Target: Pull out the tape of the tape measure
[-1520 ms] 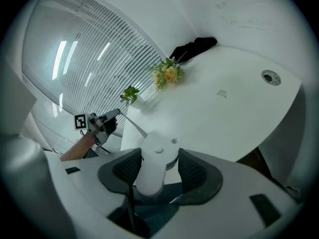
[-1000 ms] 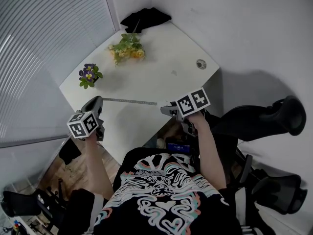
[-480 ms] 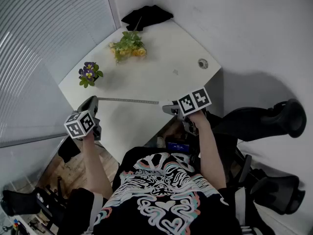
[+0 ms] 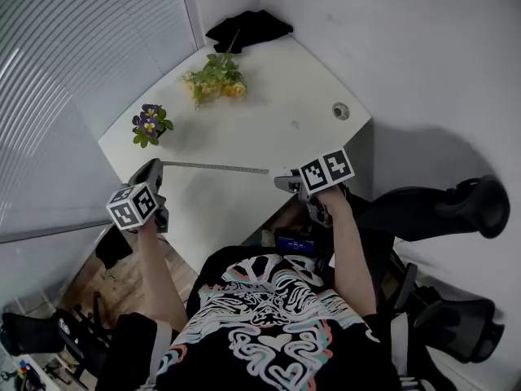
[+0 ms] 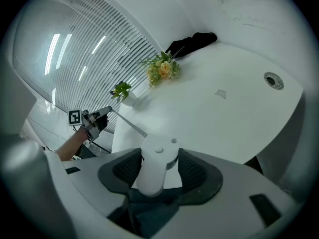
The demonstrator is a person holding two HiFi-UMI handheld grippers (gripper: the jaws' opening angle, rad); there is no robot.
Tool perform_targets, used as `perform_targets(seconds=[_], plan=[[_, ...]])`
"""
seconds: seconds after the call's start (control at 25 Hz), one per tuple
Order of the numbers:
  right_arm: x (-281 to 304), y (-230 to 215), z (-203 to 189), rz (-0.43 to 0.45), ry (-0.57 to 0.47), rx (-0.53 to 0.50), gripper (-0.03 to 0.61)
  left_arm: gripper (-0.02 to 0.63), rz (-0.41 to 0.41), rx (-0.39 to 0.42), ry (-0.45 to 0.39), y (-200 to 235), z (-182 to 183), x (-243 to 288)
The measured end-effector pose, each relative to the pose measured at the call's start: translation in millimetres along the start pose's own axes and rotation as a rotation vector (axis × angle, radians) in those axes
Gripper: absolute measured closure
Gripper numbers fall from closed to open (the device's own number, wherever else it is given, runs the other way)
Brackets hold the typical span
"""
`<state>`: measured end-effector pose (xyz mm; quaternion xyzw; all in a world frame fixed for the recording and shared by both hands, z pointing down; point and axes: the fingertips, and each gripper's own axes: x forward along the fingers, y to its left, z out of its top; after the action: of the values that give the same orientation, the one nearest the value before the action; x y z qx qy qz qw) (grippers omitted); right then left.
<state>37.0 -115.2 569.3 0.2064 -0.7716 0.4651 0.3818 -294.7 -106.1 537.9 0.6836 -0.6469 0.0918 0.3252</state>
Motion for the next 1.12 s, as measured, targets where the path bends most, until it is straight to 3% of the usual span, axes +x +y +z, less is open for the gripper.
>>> perform_targets(seconds=[0.24,0.64,1.12], plan=[[3,-2,0,-0.002,0.009,0.0,0.345,0.581,0.016,-0.029,0.002,3,-3,1],[6,-10,-3,-0.007,0.02,0.012,0.345,0.581,-0.016,0.004,0.045,-16,-14,13],[14,-22,-2,-0.041,0.058,0.007,0.344,0.581,0.006,0.047,0.128,-14,-30,25]])
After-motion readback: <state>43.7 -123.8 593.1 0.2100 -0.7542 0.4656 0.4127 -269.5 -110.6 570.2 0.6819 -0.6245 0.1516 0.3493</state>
